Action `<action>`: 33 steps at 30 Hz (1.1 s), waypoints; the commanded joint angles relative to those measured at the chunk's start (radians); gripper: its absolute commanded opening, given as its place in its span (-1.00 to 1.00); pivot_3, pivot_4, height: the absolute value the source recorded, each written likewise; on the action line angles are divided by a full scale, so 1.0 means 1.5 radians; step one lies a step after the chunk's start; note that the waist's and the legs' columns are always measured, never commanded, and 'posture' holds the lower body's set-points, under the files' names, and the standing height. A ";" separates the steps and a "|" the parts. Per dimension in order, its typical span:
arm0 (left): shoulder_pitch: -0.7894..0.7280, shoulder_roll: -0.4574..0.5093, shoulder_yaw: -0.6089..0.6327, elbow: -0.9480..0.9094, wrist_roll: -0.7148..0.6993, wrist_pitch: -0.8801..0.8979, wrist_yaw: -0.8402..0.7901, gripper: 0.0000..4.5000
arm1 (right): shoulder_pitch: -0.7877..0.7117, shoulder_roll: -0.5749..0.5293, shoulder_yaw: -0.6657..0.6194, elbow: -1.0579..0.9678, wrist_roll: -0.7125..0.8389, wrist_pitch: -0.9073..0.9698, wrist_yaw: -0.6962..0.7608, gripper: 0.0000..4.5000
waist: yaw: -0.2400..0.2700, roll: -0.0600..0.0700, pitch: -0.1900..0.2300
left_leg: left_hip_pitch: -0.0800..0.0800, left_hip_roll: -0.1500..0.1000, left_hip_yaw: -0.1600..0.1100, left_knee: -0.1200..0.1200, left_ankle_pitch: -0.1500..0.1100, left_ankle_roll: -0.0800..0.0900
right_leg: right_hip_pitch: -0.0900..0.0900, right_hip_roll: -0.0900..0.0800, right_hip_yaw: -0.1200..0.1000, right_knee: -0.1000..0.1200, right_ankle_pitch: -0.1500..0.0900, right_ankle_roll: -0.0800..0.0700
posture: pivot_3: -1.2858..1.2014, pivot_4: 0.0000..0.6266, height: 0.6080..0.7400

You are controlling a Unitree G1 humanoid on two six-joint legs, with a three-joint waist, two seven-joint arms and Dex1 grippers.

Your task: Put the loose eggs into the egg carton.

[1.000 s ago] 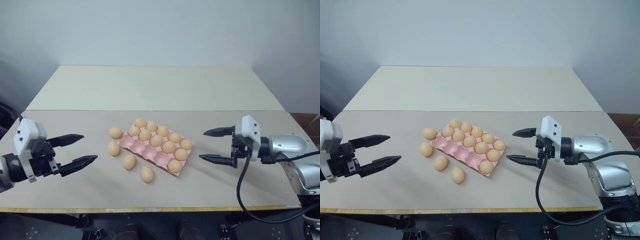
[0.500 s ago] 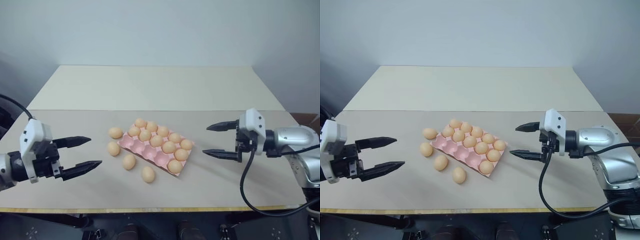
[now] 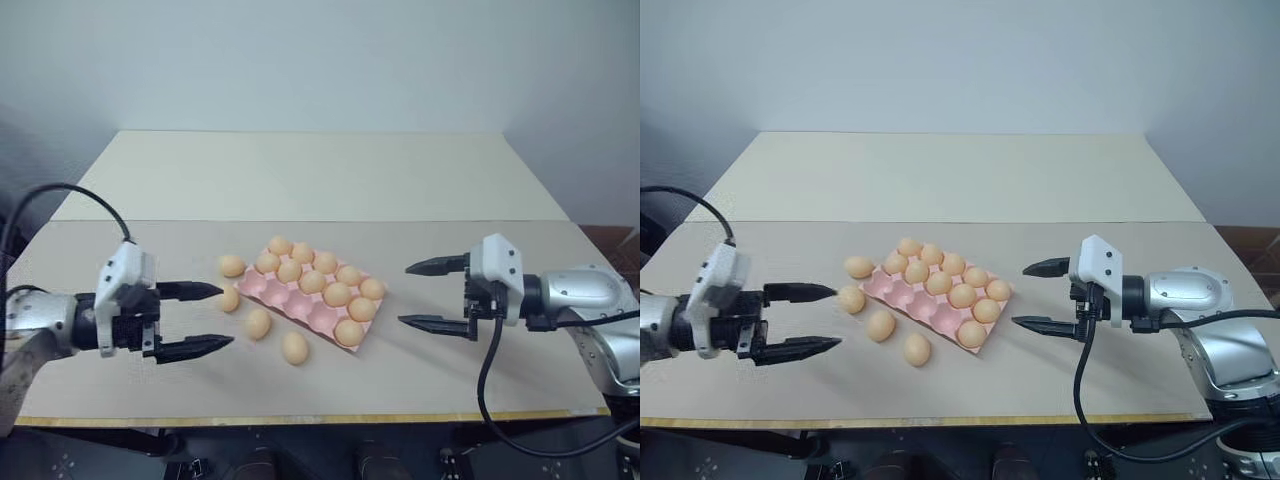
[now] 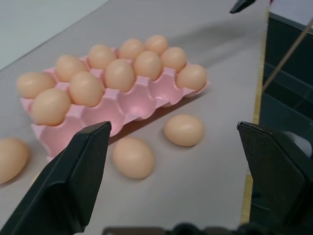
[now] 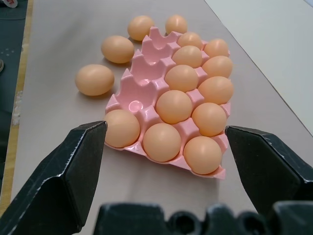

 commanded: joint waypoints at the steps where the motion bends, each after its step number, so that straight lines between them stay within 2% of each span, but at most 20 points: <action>1: -0.041 -0.012 -0.045 0.001 0.017 -0.035 -0.010 0.99 | -0.013 0.000 -0.011 -0.020 0.014 -0.006 0.004 1.00 | 0.001 0.000 0.000 | 0.000 0.000 0.000 0.000 0.000 0.000 | 0.000 0.000 0.000 0.000 0.000 0.000 | 0.03 -0.52 1.00; 5: -0.095 -0.026 -0.172 0.012 0.096 -0.103 -0.055 0.99 | -0.028 0.005 -0.004 -0.007 0.008 -0.011 0.005 1.00 | 0.004 0.000 0.000 | 0.000 0.000 0.000 0.000 0.000 0.000 | 0.001 0.000 0.000 0.000 0.000 0.000 | 0.03 -0.52 1.00; 13: -0.260 -0.129 -0.365 0.144 0.239 -0.206 -0.099 0.99 | -0.019 -0.017 -0.019 -0.009 0.021 -0.014 0.053 1.00 | 0.009 0.000 0.000 | 0.000 -0.001 0.000 0.000 0.000 0.000 | 0.000 0.000 0.000 0.000 0.000 0.000 | 0.03 -0.52 1.00; 18: -0.298 -0.160 -0.422 0.193 0.301 -0.271 -0.132 0.99 | -0.010 -0.015 -0.026 -0.021 0.026 -0.007 0.040 1.00 | 0.004 0.000 0.000 | -0.001 -0.001 0.000 0.000 0.000 0.000 | 0.000 0.000 0.000 0.000 0.000 0.000 | 0.03 -0.52 1.00; 26: -0.307 -0.181 -0.440 0.213 0.319 -0.312 -0.169 0.99 | 0.012 -0.023 -0.040 -0.039 0.032 -0.001 0.028 1.00 | 0.005 0.000 0.000 | -0.001 -0.001 0.000 0.001 0.000 0.000 | 0.000 0.000 0.000 0.000 0.000 0.001 | 0.03 -0.52 1.00; 33: -0.323 -0.193 -0.468 0.251 0.372 -0.374 -0.185 0.99 | 0.013 -0.025 -0.042 -0.043 0.034 -0.001 0.019 1.00 | 0.004 0.000 0.000 | -0.001 -0.001 -0.001 0.001 0.000 0.000 | 0.001 0.000 0.000 0.000 0.000 0.001 | 0.03 -0.52 1.00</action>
